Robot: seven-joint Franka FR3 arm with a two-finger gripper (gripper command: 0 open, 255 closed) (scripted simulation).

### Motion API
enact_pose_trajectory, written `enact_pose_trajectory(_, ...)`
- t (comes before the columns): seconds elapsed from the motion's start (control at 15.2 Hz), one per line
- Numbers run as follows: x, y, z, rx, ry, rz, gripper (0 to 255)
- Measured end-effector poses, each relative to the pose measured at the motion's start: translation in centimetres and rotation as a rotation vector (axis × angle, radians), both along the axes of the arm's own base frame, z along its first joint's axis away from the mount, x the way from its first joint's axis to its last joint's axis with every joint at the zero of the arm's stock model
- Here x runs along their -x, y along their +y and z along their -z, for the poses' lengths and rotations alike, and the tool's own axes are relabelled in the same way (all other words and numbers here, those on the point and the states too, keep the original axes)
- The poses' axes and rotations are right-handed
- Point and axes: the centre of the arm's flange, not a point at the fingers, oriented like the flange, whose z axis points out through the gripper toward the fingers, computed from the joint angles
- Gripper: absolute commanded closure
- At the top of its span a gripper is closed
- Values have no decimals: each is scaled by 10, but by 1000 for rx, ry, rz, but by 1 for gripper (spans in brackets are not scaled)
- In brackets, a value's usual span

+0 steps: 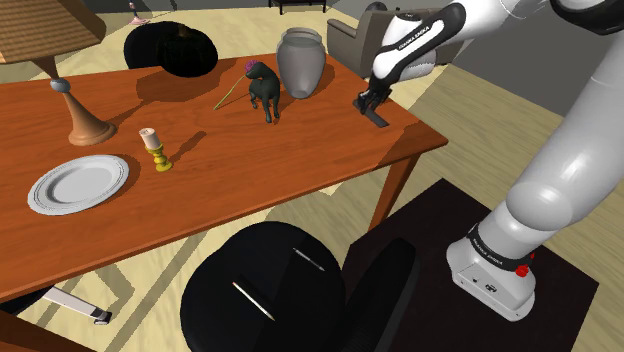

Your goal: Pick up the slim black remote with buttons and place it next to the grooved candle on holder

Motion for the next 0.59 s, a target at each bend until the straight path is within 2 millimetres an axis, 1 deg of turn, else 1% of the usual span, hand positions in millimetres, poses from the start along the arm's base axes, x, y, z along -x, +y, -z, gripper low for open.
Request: enact_pose_trajectory(0.59,0,-1,-47,0,1,0,255)
